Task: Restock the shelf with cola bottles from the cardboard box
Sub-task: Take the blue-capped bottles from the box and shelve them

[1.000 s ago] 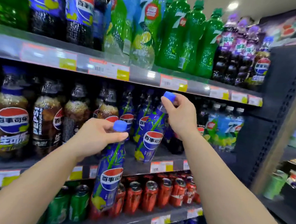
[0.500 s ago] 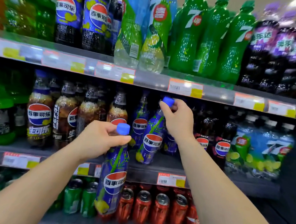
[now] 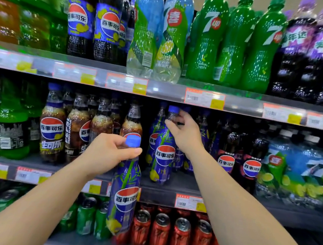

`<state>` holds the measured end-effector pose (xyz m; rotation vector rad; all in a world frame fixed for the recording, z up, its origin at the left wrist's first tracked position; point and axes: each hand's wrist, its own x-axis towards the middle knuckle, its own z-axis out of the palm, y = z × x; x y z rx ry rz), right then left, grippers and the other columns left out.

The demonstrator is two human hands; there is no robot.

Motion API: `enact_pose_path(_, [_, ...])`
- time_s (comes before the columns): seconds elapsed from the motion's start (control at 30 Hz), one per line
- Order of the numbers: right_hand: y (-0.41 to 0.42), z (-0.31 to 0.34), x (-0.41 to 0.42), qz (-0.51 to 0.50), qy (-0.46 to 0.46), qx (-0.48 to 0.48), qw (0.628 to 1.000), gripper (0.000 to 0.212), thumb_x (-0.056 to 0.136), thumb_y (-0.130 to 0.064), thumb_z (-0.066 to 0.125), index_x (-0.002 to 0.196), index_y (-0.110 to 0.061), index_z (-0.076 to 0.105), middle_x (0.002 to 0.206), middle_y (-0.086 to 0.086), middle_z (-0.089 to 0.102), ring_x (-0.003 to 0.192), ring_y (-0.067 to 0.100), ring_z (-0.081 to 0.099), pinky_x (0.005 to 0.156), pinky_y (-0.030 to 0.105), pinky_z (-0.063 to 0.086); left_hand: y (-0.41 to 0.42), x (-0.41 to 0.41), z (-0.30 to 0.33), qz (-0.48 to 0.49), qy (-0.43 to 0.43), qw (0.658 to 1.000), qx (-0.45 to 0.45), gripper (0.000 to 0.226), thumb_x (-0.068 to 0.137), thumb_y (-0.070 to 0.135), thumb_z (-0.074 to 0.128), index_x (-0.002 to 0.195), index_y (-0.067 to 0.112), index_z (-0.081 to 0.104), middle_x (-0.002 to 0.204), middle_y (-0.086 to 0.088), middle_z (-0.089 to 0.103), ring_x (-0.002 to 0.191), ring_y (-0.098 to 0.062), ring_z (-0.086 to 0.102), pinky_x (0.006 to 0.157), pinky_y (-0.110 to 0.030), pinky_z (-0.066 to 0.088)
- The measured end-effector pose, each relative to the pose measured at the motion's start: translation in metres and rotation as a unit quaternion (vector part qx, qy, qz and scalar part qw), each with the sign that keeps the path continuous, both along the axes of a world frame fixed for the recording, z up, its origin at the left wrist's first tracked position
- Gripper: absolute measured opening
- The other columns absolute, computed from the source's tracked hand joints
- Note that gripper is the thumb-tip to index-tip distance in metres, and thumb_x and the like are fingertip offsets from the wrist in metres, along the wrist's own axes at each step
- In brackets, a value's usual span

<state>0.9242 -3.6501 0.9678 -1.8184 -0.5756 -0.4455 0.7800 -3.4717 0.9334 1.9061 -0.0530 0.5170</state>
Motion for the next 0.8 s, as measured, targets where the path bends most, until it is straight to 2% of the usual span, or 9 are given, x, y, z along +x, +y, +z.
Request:
enact_pose_path(0.1, [-0.011, -0.028, -0.012, -0.008, 0.037, -0.042, 0.998, 0.106, 0.058, -0.055, 0.080, 0.146, -0.028, 0.027, 0.132, -0.003, 0.049, 0.114, 0.016, 0.055, 0.098, 0.039, 0.048, 0.001, 0.001, 0.000, 0.009, -0.004, 1.000, -0.003, 0.017, 0.073, 0.028, 0.079, 0.075, 0.012, 0.076, 0.070, 0.002, 0.075, 0.060, 0.001, 0.064, 0.052, -0.008, 0.045])
enact_pose_path(0.17, [-0.017, -0.061, -0.022, -0.007, 0.075, -0.090, 0.993, 0.114, 0.050, -0.052, 0.084, 0.144, -0.028, 0.024, 0.133, -0.002, 0.052, 0.115, 0.015, 0.056, 0.098, 0.036, 0.047, 0.003, 0.001, 0.000, 0.008, -0.003, 1.000, 0.002, 0.018, 0.072, 0.032, 0.079, 0.075, 0.015, 0.077, 0.072, 0.004, 0.075, 0.063, 0.001, 0.065, 0.054, -0.008, 0.045])
enact_pose_path(0.23, [-0.019, -0.088, -0.025, -0.017, 0.109, -0.127, 0.986, 0.099, 0.058, -0.039, 0.088, 0.137, -0.025, 0.031, 0.126, -0.002, 0.060, 0.106, 0.013, 0.060, 0.091, 0.031, 0.048, 0.004, 0.002, 0.000, 0.007, -0.001, 1.000, -0.004, 0.016, 0.072, 0.034, 0.079, 0.077, 0.019, 0.077, 0.075, 0.006, 0.076, 0.068, 0.000, 0.068, 0.056, -0.008, 0.046])
enact_pose_path(0.3, [-0.016, -0.102, -0.023, -0.040, 0.117, -0.119, 0.985, 0.081, 0.064, -0.031, 0.087, 0.129, -0.022, 0.039, 0.122, -0.002, 0.064, 0.101, 0.013, 0.061, 0.085, 0.030, 0.049, 0.005, 0.003, 0.000, 0.005, -0.003, 1.000, -0.008, 0.014, 0.071, 0.034, 0.079, 0.079, 0.022, 0.077, 0.078, 0.007, 0.076, 0.071, 0.000, 0.069, 0.056, -0.007, 0.045])
enact_pose_path(0.4, [-0.006, -0.103, -0.014, -0.042, 0.121, -0.105, 0.986, 0.072, 0.069, -0.027, 0.085, 0.127, -0.021, 0.043, 0.121, -0.001, 0.064, 0.096, 0.012, 0.060, 0.082, 0.028, 0.048, 0.005, 0.004, 0.000, 0.004, -0.004, 1.000, -0.004, 0.015, 0.072, 0.035, 0.079, 0.080, 0.023, 0.077, 0.078, 0.007, 0.076, 0.072, -0.002, 0.070, 0.055, -0.007, 0.046])
enact_pose_path(0.5, [0.000, -0.102, -0.009, -0.042, 0.133, -0.103, 0.985, 0.072, 0.072, -0.027, 0.083, 0.130, -0.022, 0.041, 0.125, 0.000, 0.061, 0.097, 0.011, 0.057, 0.083, 0.029, 0.046, 0.006, 0.006, 0.000, 0.004, -0.008, 1.000, -0.011, 0.012, 0.072, 0.034, 0.079, 0.079, 0.023, 0.077, 0.077, 0.007, 0.076, 0.071, -0.002, 0.069, 0.055, -0.008, 0.047])
enact_pose_path(0.63, [-0.009, -0.096, -0.016, -0.058, 0.119, -0.079, 0.988, 0.083, 0.073, -0.042, 0.079, 0.140, -0.026, 0.034, 0.130, -0.002, 0.053, 0.115, 0.017, 0.054, 0.089, 0.031, 0.043, -0.001, 0.010, 0.011, -0.013, -0.025, 1.000, -0.008, 0.016, 0.072, 0.031, 0.079, 0.077, 0.016, 0.077, 0.074, 0.004, 0.075, 0.064, -0.002, 0.065, 0.056, -0.011, 0.048])
enact_pose_path(0.7, [-0.026, -0.087, -0.023, -0.076, 0.103, -0.045, 0.991, 0.072, 0.078, -0.045, 0.072, 0.138, -0.027, 0.038, 0.127, -0.001, 0.053, 0.112, 0.016, 0.054, 0.088, 0.029, 0.043, -0.012, 0.016, 0.026, -0.025, -0.045, 0.999, -0.013, 0.016, 0.072, 0.026, 0.079, 0.076, 0.011, 0.076, 0.070, 0.003, 0.074, 0.059, -0.001, 0.062, 0.054, -0.013, 0.048])
enact_pose_path(0.8, [-0.059, -0.068, -0.037, -0.070, 0.108, 0.003, 0.992, 0.045, 0.086, -0.037, 0.067, 0.126, -0.026, 0.051, 0.116, -0.002, 0.061, 0.098, 0.012, 0.060, 0.076, 0.022, 0.046, -0.036, 0.030, 0.054, -0.046, -0.080, 0.995, -0.035, 0.009, 0.075, 0.023, 0.078, 0.076, 0.014, 0.075, 0.071, 0.001, 0.075, 0.064, -0.004, 0.066, 0.057, -0.016, 0.051])
